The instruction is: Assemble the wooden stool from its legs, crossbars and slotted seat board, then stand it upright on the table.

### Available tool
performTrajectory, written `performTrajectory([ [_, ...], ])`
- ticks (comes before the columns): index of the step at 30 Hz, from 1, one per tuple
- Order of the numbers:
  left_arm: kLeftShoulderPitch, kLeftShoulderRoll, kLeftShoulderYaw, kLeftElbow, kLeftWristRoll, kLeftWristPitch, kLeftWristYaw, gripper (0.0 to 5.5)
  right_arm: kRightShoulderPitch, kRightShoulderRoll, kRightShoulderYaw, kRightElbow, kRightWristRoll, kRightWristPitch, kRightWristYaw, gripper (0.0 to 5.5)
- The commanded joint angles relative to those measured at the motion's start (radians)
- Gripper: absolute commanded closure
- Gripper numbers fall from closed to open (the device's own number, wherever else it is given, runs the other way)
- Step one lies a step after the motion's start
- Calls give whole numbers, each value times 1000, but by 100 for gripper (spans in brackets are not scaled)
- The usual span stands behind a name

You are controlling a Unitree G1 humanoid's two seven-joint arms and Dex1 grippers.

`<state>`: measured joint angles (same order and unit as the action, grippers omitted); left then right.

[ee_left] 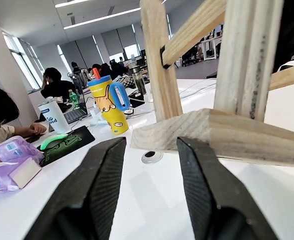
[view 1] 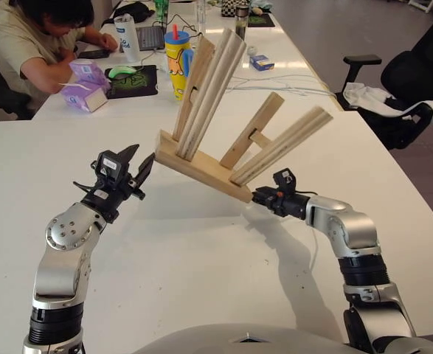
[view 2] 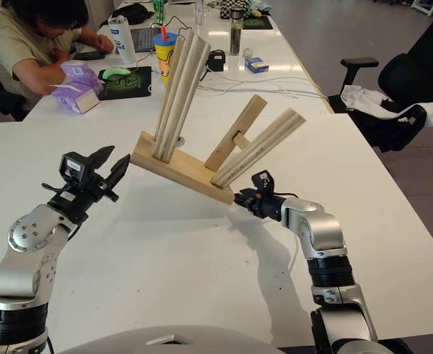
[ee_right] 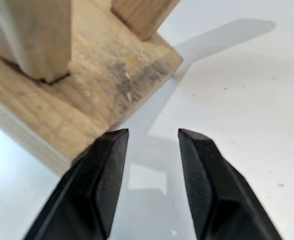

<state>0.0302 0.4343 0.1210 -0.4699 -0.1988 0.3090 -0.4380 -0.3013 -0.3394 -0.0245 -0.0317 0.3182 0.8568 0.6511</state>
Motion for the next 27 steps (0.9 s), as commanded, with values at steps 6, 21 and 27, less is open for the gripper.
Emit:
performTrajectory([
  [6,49,4,-93,-21,-45,25,-72,358,-114,67,-62,-181,172,87,36,365],
  [21,182,49,-37,100,28,-160,-97,333,-98,13,-72,196,-115,-245,-200,368],
  [27,191,79,-60,214,-10,-303,-239,242,-75,10,-95,232,-110,-280,-216,368],
])
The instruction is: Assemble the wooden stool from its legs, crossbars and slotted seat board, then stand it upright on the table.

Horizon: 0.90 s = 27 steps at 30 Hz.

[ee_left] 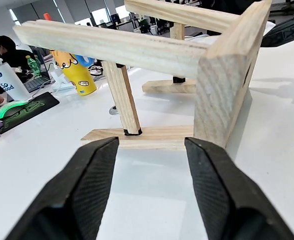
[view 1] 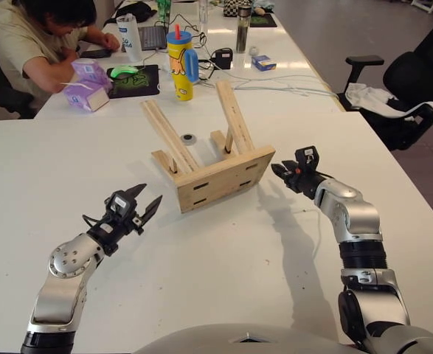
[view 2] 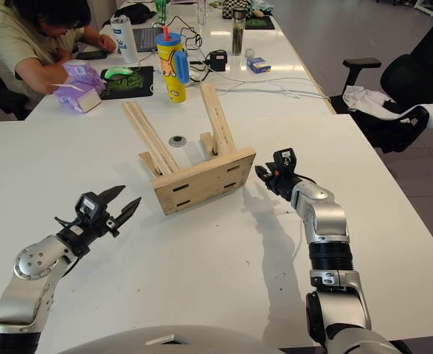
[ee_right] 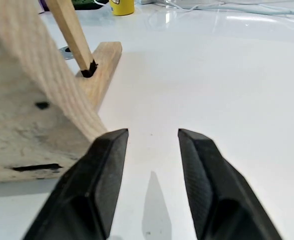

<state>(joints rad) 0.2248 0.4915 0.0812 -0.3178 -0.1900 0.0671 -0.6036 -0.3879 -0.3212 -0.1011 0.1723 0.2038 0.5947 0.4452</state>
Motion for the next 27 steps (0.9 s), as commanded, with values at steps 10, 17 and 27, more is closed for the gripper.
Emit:
performTrajectory([
  [10,-277,-32,-136,356,9,-128,-164,176,-19,2,5,116,8,-56,13,368],
  [17,-314,-39,-168,404,-8,-92,-205,273,-60,11,18,179,13,-79,39,368],
  [27,-319,-42,-200,324,-73,-42,-309,421,-46,18,-30,193,33,-91,9,368],
])
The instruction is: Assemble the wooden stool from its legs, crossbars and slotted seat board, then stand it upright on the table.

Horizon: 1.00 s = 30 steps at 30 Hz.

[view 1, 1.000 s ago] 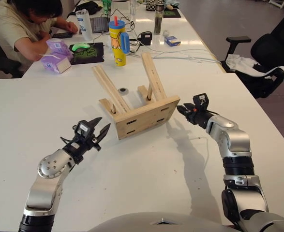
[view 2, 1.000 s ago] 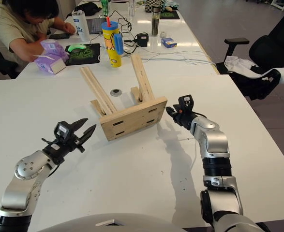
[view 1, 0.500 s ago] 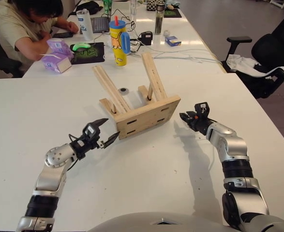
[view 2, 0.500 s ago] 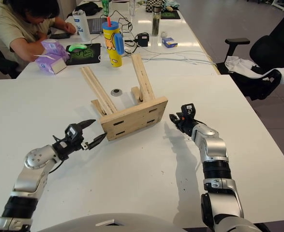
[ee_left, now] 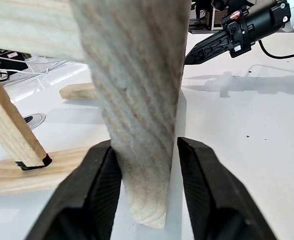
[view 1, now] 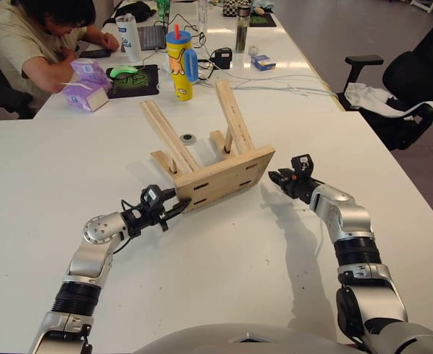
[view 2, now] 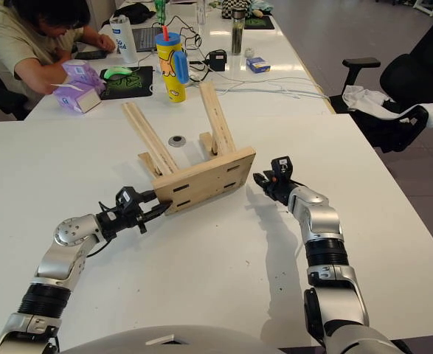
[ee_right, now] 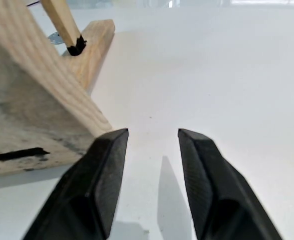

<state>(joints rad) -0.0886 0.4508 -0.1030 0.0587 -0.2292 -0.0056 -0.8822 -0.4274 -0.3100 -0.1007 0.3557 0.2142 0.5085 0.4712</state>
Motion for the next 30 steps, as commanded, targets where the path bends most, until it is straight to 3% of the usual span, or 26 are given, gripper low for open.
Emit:
performTrajectory([
  [1,-13,-8,-11,-83,-65,72,-30,421,-8,8,-56,23,36,-5,-27,368],
  [3,-39,-27,12,-138,-138,171,-10,421,-10,9,-108,49,61,-4,-54,368],
  [6,-129,-98,115,-260,-416,448,121,421,-10,5,-170,95,81,-9,-112,368],
  [9,-293,-191,273,-290,-843,651,426,421,-6,8,-158,117,64,-14,-127,368],
  [11,-421,-227,356,-228,-1156,640,710,421,-6,27,-152,113,66,-4,-138,368],
  [13,-532,-235,431,-150,-1306,596,922,421,-9,50,-158,99,81,10,-148,368],
  [18,-765,-176,579,63,-1324,487,1199,421,-9,69,-159,84,72,51,-213,368],
  [21,-712,-143,619,154,-1263,471,1273,421,-27,78,-172,79,87,60,-234,368],
  [24,-613,-124,618,248,-1187,526,1270,421,-28,60,-120,84,41,37,-227,368],
  [30,-590,-106,661,441,-1095,512,1175,420,2,64,-86,77,25,38,-217,368],
])
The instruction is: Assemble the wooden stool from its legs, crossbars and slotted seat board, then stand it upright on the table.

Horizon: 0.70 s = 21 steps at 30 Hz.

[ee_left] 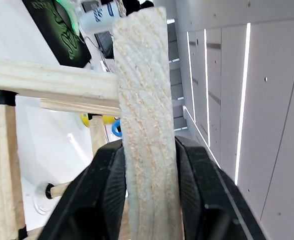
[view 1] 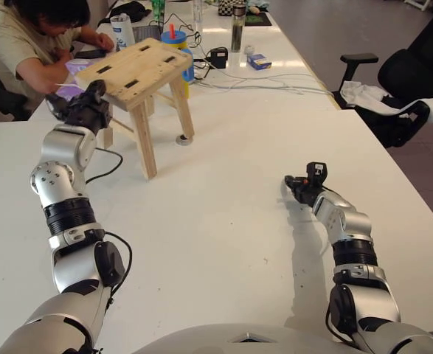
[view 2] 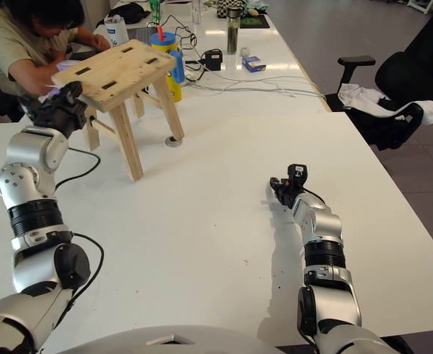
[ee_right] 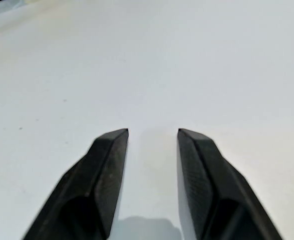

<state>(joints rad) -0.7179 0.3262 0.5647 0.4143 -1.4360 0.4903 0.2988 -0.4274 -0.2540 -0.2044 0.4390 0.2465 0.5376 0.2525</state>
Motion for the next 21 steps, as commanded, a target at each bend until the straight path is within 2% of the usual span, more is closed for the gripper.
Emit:
performTrajectory([
  [1,51,17,-5,82,113,23,-19,420,-1,10,22,-5,-8,10,1,368],
  [2,75,7,0,57,108,31,-8,420,-3,12,25,-5,-7,13,1,368],
  [3,94,-6,8,25,100,33,-2,382,-5,11,28,-4,-6,15,4,368],
  [9,195,-131,125,-261,-31,-41,-92,285,12,-2,24,-3,1,26,18,368],
  [13,272,-168,124,-386,-45,-40,-140,227,7,-7,31,-2,0,34,33,368],
  [16,410,-179,70,-488,18,-11,-204,227,1,-12,34,2,-3,33,42,368],
  [18,530,-140,-37,-571,96,58,-332,227,-4,-14,35,8,-4,34,47,368],
  [21,635,20,-321,-607,304,163,-637,227,4,-22,33,4,-6,36,50,368],
])
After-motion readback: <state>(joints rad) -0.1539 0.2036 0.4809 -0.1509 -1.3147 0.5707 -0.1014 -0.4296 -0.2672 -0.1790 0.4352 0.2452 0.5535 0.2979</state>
